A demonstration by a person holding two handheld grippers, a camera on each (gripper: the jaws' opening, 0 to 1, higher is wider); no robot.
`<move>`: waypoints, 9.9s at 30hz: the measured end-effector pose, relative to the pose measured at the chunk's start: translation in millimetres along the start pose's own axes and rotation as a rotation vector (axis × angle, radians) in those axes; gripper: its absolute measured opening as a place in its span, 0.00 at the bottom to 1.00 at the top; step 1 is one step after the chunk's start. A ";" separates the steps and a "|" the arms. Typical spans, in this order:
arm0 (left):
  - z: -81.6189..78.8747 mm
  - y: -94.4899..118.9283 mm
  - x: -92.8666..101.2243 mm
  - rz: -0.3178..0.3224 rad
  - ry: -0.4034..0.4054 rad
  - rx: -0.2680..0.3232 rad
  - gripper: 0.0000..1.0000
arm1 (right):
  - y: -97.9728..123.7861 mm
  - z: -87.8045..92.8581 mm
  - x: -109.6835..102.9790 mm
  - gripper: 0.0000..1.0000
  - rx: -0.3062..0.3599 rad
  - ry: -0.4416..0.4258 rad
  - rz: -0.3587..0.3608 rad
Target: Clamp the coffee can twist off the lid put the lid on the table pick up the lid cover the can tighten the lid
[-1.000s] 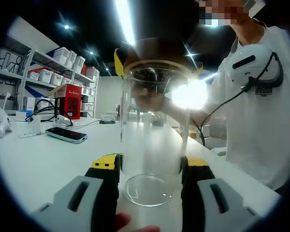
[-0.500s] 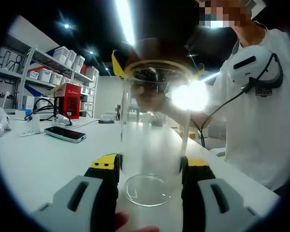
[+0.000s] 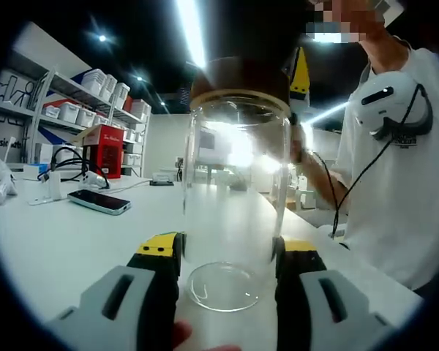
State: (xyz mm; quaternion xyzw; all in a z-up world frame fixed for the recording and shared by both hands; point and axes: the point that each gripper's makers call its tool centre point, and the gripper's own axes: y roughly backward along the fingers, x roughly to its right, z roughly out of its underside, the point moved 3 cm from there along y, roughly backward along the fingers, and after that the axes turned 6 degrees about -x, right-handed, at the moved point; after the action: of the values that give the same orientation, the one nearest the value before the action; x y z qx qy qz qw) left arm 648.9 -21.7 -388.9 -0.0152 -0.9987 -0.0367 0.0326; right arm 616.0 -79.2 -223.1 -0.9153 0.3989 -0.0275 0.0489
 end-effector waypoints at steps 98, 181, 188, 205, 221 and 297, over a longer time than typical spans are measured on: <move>0.9 -0.5 -1.1 -0.014 -0.004 -0.001 0.40 | -22.6 51.5 -10.2 0.56 -0.126 0.058 0.567; 0.8 1.9 -5.1 -0.033 -0.002 -0.008 0.38 | -30.5 52.2 -0.6 0.54 -0.100 0.024 -0.391; 0.7 1.7 -5.0 -0.033 -0.002 -0.008 0.38 | -32.4 51.9 -0.8 0.54 -0.108 0.018 -0.506; 0.7 0.0 -1.6 -0.020 -0.004 -0.007 0.38 | -32.1 51.8 -4.9 0.54 -0.086 -0.010 -0.774; 0.5 0.2 -1.3 -0.014 -0.002 -0.005 0.39 | -35.5 52.1 -8.6 0.61 -0.057 -0.018 -0.782; 1.6 0.6 0.5 -0.001 -0.003 -0.004 0.39 | -22.4 49.3 -14.2 0.66 -0.151 0.003 0.587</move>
State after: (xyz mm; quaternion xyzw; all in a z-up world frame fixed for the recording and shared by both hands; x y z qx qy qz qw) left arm 648.2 -21.0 -390.4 -0.0147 -0.9987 -0.0387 0.0309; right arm 627.1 -50.3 -269.7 -0.7620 0.6473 0.0162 -0.0138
